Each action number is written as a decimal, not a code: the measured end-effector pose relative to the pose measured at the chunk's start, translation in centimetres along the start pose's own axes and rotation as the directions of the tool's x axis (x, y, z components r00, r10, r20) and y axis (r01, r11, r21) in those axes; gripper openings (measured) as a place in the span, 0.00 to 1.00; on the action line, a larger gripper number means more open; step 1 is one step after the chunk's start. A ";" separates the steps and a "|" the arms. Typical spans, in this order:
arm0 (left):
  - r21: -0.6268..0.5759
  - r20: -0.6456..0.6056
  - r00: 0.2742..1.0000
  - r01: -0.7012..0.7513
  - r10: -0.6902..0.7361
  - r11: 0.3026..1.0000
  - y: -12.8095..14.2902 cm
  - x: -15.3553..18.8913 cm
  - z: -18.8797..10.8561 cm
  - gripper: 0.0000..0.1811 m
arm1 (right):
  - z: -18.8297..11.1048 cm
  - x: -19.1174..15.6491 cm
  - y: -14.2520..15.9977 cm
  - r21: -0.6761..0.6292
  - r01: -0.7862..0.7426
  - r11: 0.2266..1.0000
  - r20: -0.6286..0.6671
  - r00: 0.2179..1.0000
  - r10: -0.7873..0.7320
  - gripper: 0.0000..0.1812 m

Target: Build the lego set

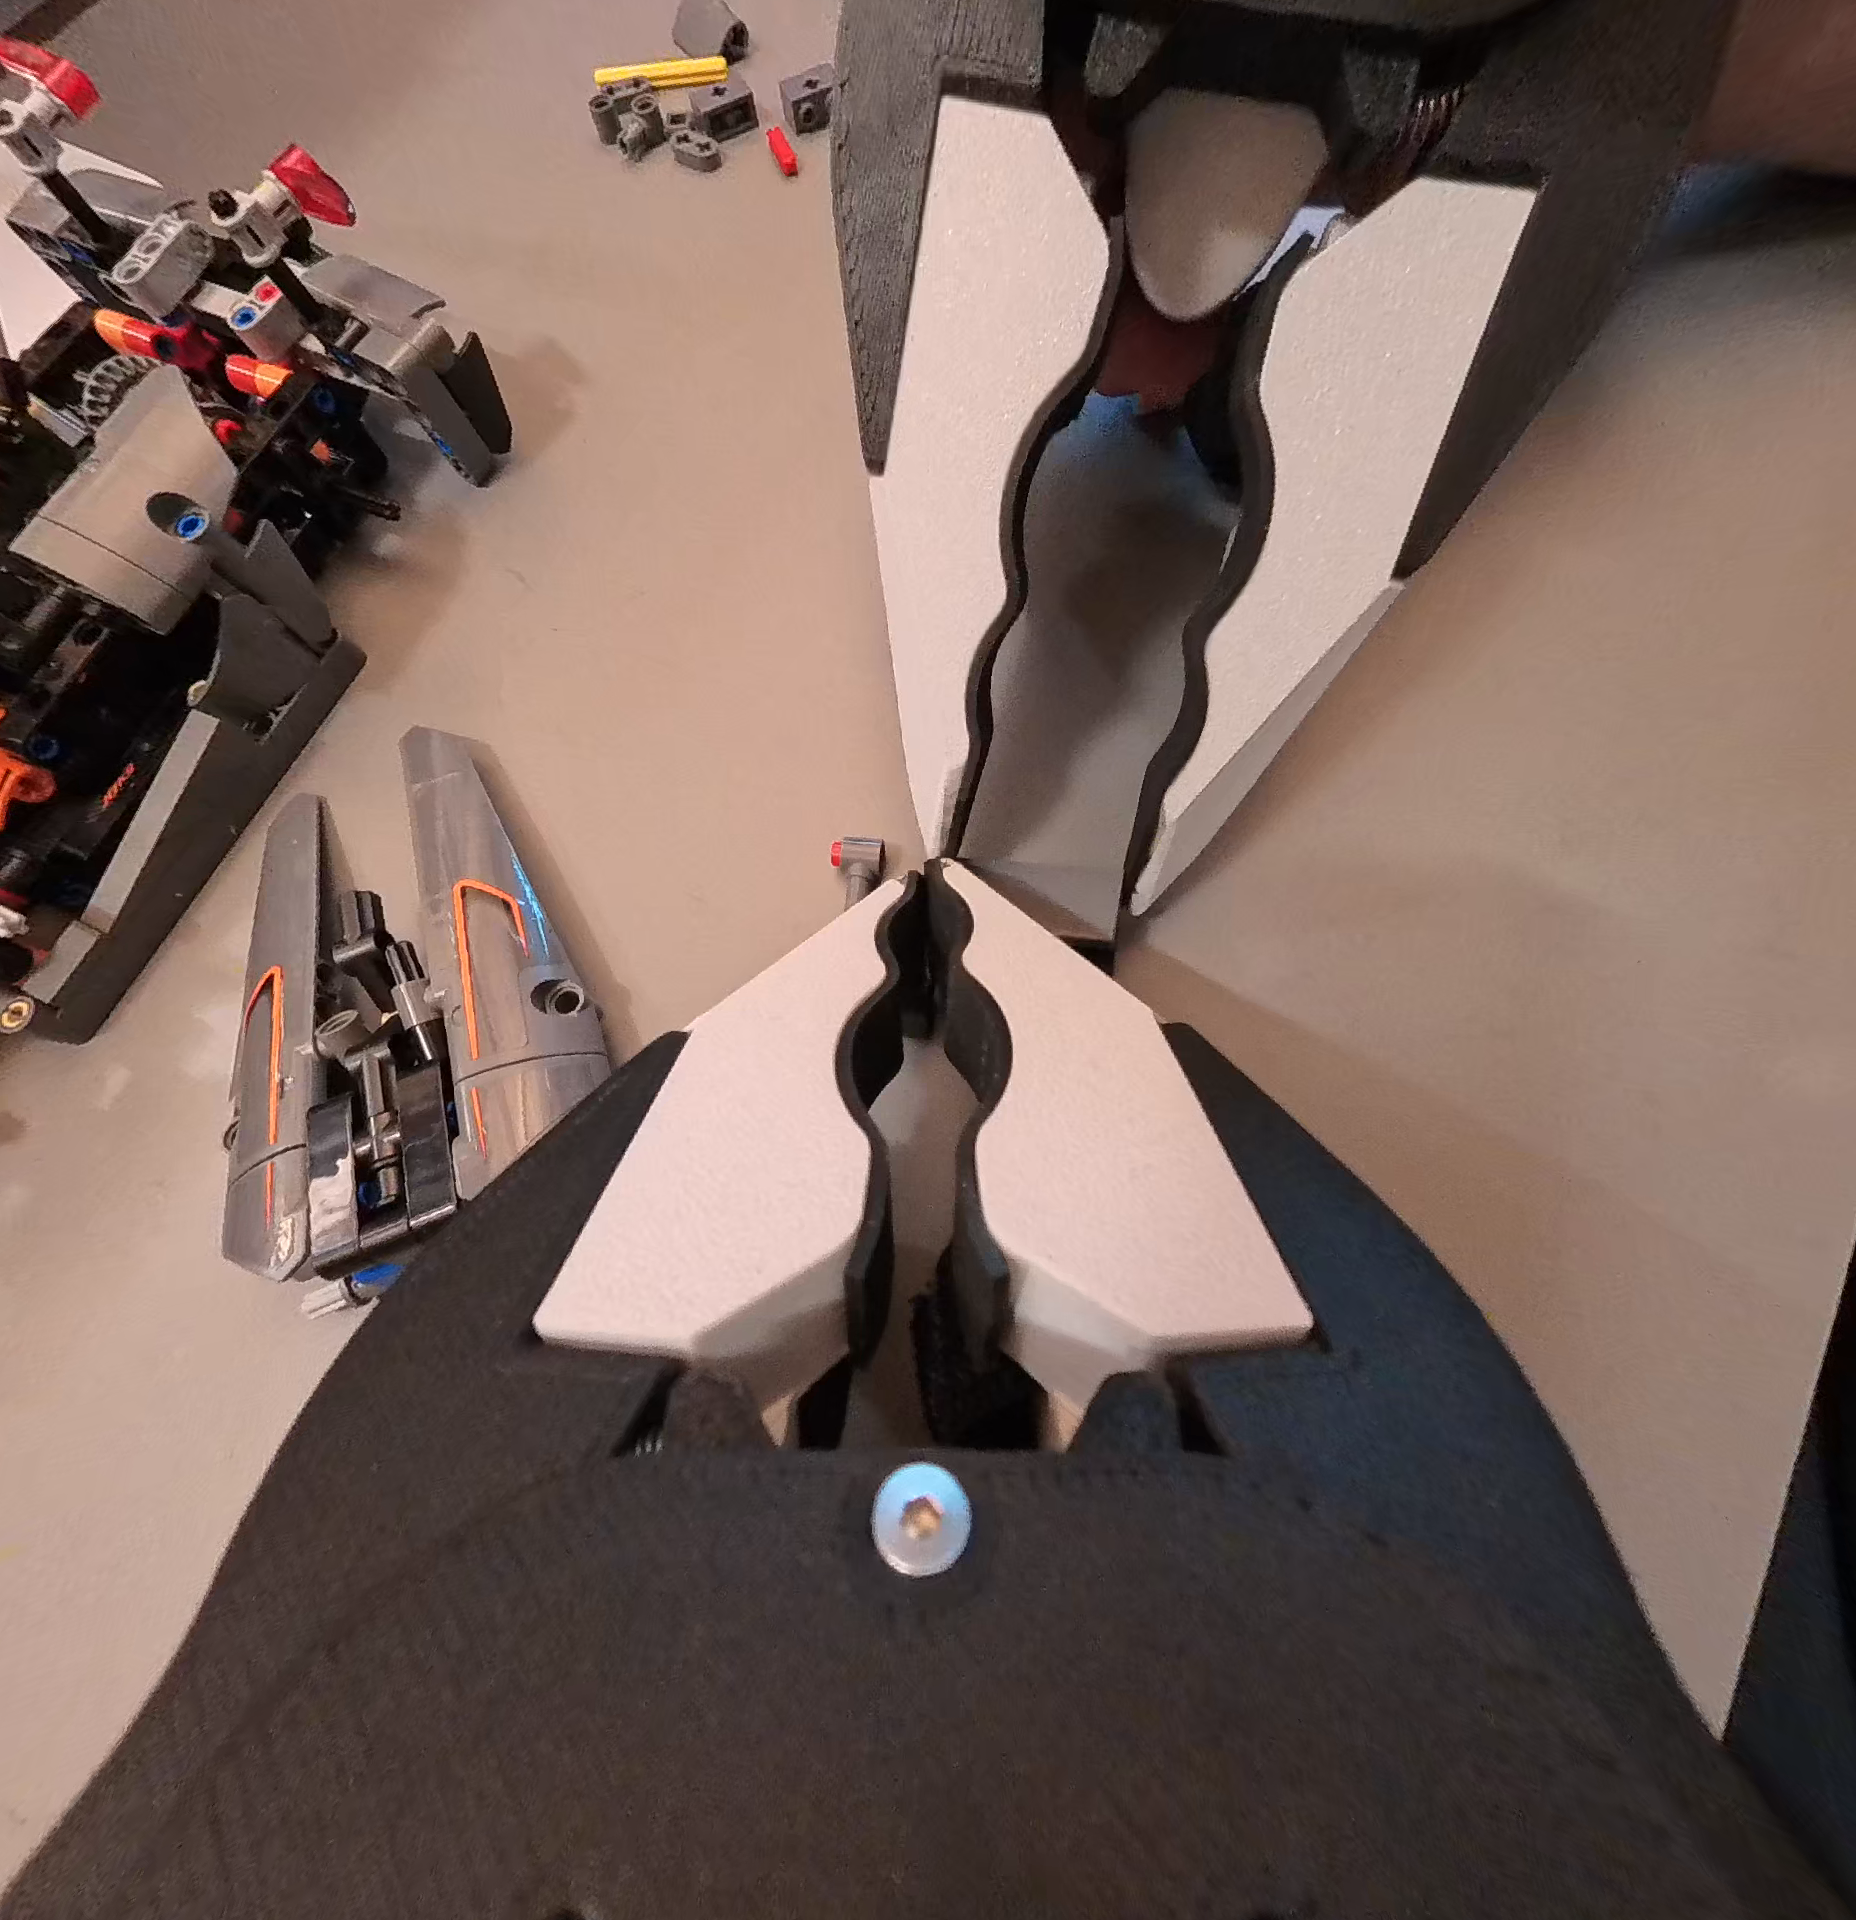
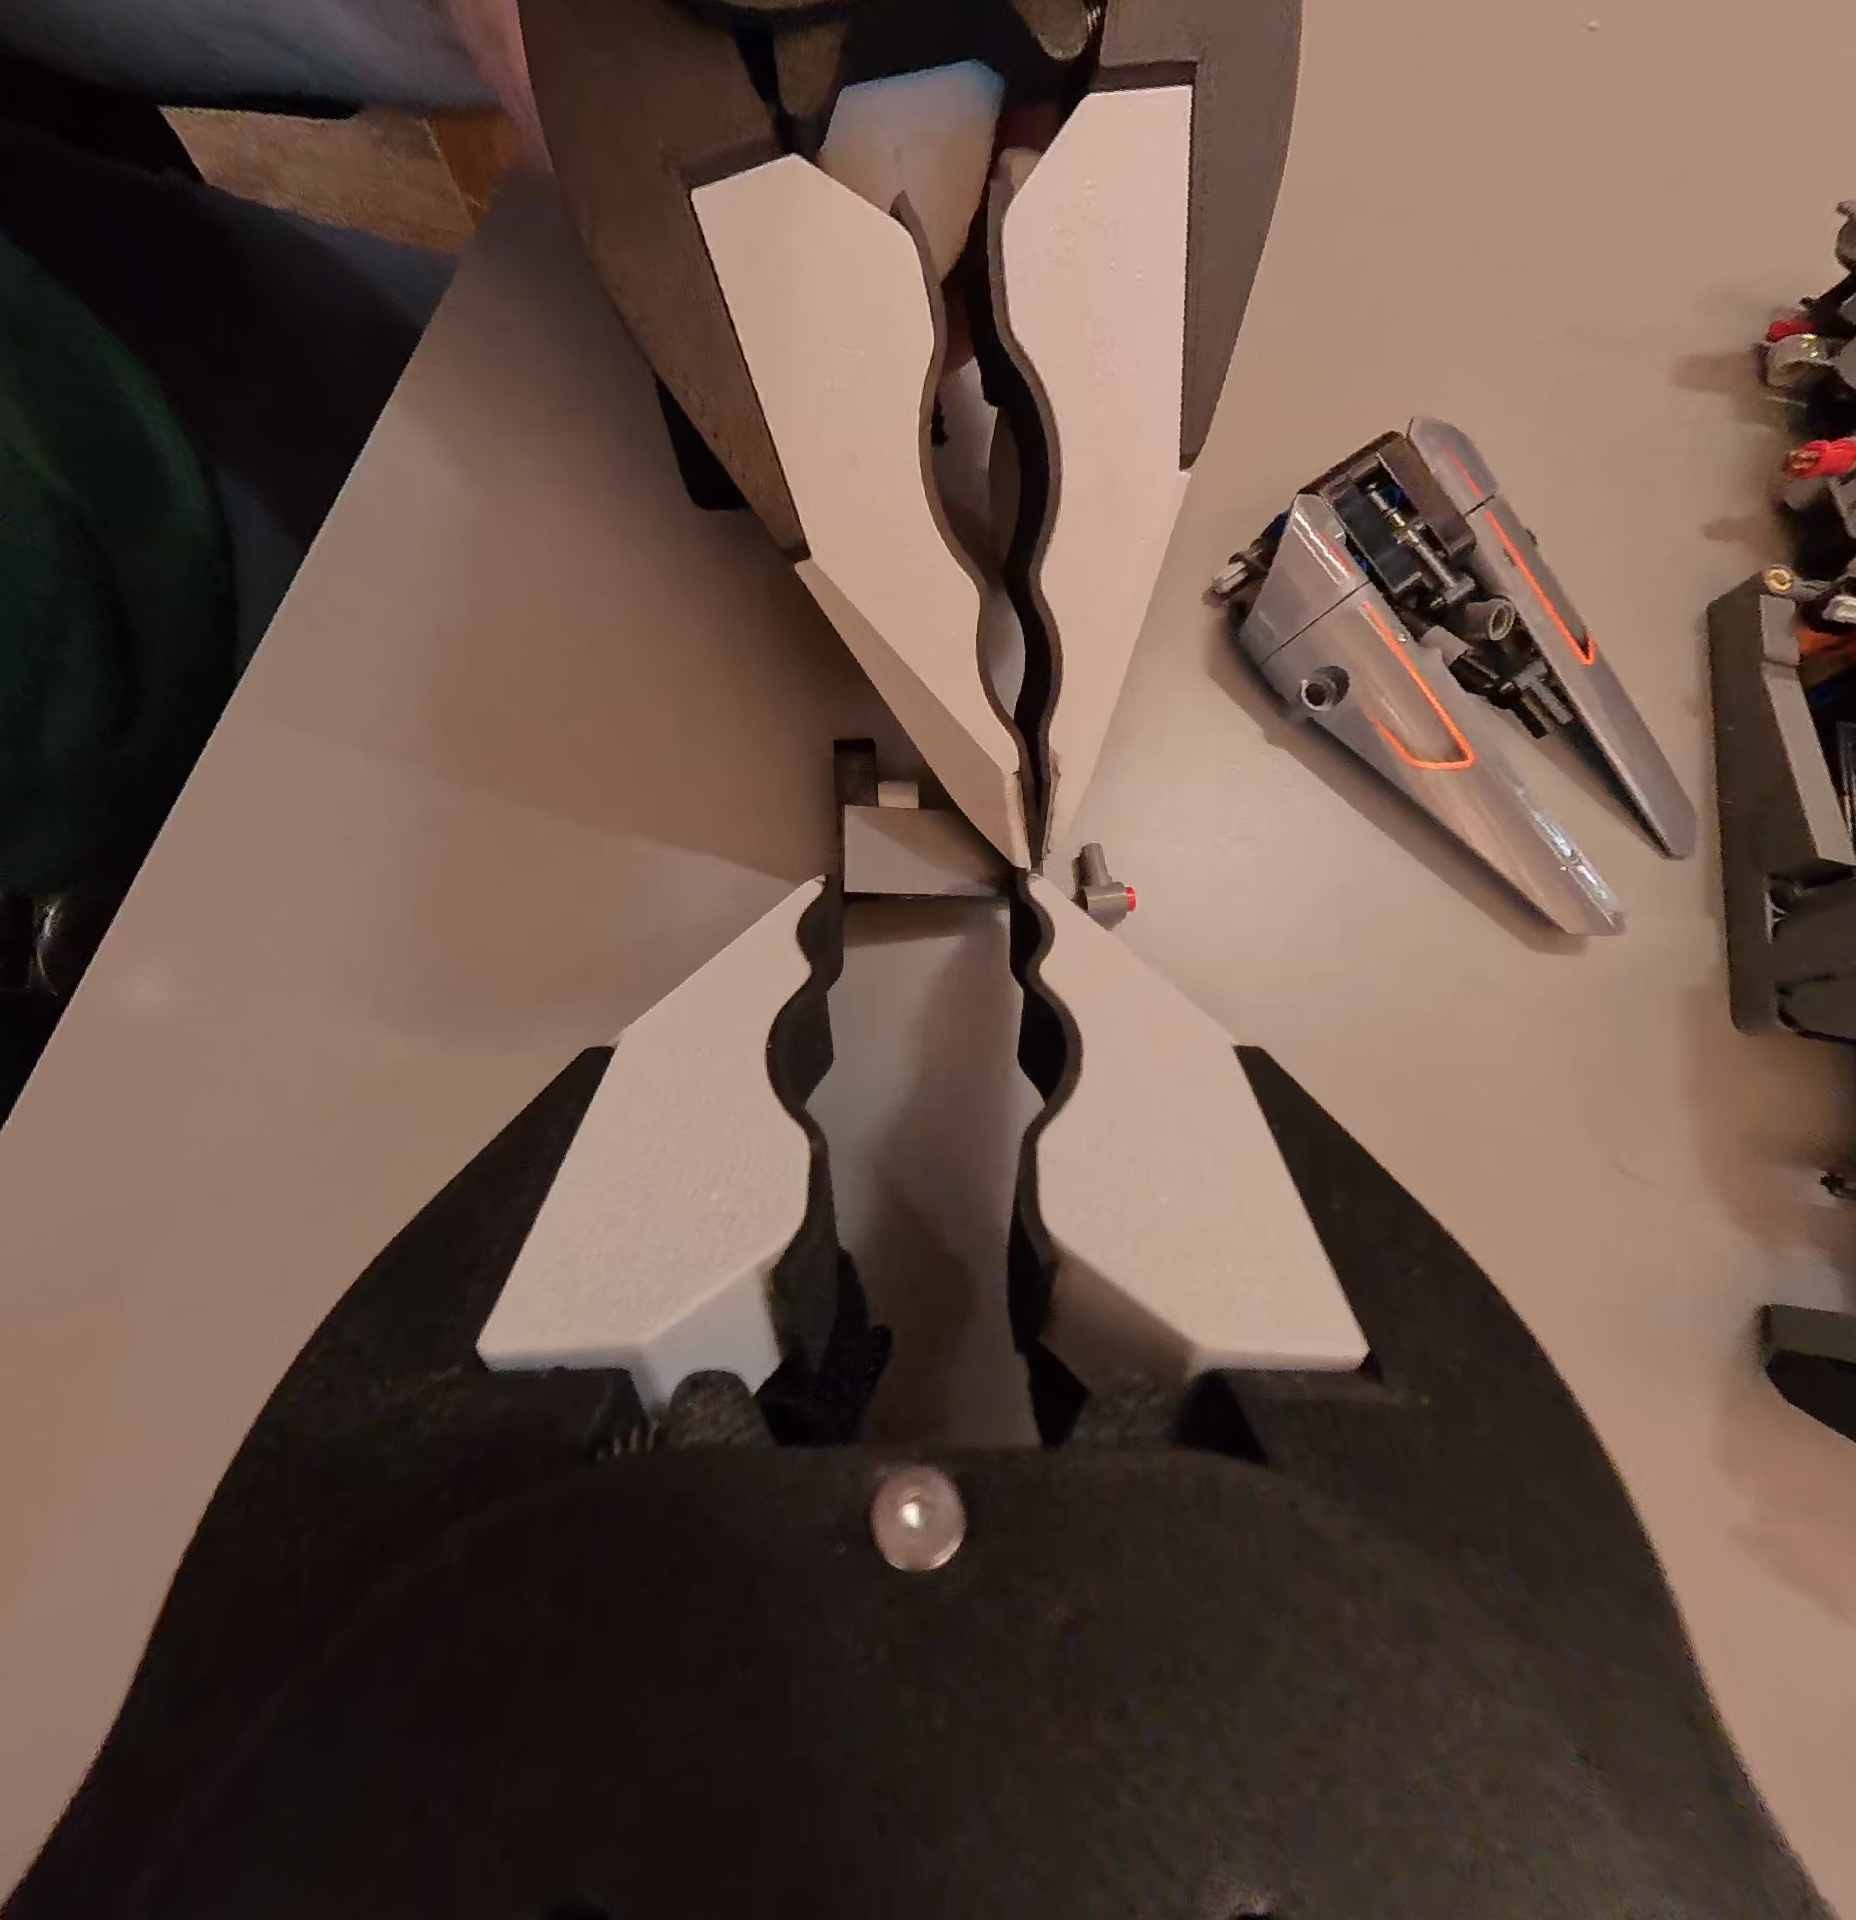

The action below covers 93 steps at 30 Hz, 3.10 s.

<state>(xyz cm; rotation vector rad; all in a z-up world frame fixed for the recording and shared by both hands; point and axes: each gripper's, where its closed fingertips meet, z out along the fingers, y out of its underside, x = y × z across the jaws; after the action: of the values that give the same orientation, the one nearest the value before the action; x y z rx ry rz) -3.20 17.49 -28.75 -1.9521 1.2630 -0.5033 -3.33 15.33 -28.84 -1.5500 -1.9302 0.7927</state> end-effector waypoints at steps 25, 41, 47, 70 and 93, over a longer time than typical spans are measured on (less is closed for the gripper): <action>0.057 -0.069 0.993 -0.092 0.096 0.994 -0.4 1.4 -1.9 0.15 | 0.2 0.1 -0.1 0.006 -0.001 1.000 -0.006 1.000 0.001 0.16; 0.000 -0.179 0.983 -0.043 0.042 0.999 0.5 2.0 -1.3 0.21 | 0.3 0.0 -0.1 0.013 0.001 1.000 -0.003 1.000 -0.001 0.16; 0.002 -0.177 0.984 -0.014 0.014 1.000 0.4 1.7 -1.1 0.18 | 0.3 0.1 -0.1 0.017 -0.001 1.000 0.000 1.000 0.001 0.16; 0.013 -0.102 0.988 -0.116 0.117 0.993 0.1 1.5 -1.1 0.17 | -0.3 0.2 -0.4 0.047 -0.066 0.997 0.025 0.998 0.065 0.18; 0.063 -0.133 0.975 -0.170 0.177 0.983 0.0 2.6 -1.1 0.17 | 0.6 -0.4 0.3 -0.022 -0.007 1.000 0.014 1.000 0.007 0.21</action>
<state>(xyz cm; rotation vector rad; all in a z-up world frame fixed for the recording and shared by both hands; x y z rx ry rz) -2.73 14.73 -28.22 -1.7693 1.4785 -0.5843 -3.52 14.87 -29.52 -1.5685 -1.9509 0.7902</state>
